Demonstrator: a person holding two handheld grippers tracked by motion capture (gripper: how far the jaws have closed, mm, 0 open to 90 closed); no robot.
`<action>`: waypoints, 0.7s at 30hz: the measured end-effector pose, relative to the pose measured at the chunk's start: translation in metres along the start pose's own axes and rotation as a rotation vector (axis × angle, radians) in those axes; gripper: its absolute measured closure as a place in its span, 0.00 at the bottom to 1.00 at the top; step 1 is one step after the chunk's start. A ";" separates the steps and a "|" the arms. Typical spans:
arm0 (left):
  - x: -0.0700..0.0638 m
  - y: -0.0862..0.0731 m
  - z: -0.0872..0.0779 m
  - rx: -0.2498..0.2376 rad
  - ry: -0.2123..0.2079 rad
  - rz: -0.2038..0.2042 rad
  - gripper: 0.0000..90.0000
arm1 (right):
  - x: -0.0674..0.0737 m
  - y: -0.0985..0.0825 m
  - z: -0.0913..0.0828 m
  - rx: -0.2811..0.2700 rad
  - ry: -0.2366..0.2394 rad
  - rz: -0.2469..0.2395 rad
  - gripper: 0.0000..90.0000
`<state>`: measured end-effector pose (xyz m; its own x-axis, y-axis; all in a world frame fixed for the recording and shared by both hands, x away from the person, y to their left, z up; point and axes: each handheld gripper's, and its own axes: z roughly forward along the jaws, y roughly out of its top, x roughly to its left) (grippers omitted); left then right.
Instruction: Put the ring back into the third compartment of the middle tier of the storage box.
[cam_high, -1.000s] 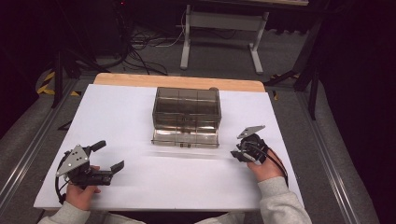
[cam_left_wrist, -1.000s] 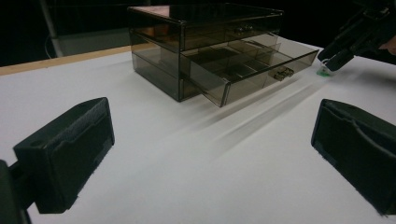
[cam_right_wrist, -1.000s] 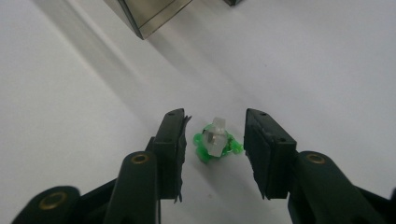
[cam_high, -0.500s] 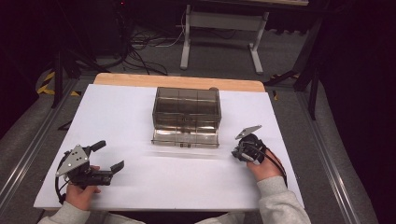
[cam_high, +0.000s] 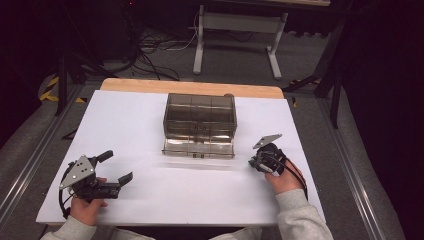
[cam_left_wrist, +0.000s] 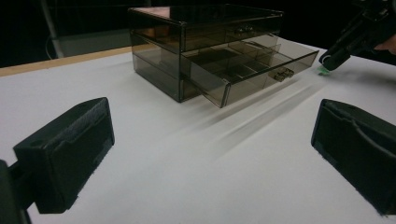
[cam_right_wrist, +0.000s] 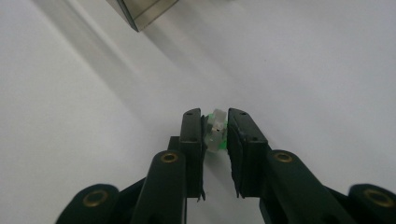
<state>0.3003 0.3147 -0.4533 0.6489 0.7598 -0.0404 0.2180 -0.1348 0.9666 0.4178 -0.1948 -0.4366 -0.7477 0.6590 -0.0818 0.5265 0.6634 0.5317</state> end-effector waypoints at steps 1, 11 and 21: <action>0.000 0.000 0.000 0.001 0.001 0.007 0.00 | 0.000 0.000 -0.002 -0.008 0.001 0.003 0.85; 0.000 0.000 0.000 0.002 0.000 0.003 0.00 | 0.001 0.004 -0.017 -0.088 0.005 -0.007 0.85; 0.002 0.000 0.000 0.000 0.005 0.010 0.00 | 0.004 0.008 -0.035 -0.187 -0.001 -0.039 0.85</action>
<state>0.3013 0.3161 -0.4536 0.6475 0.7615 -0.0292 0.2113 -0.1426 0.9670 0.4055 -0.1990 -0.4033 -0.7656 0.6345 -0.1063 0.4128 0.6112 0.6754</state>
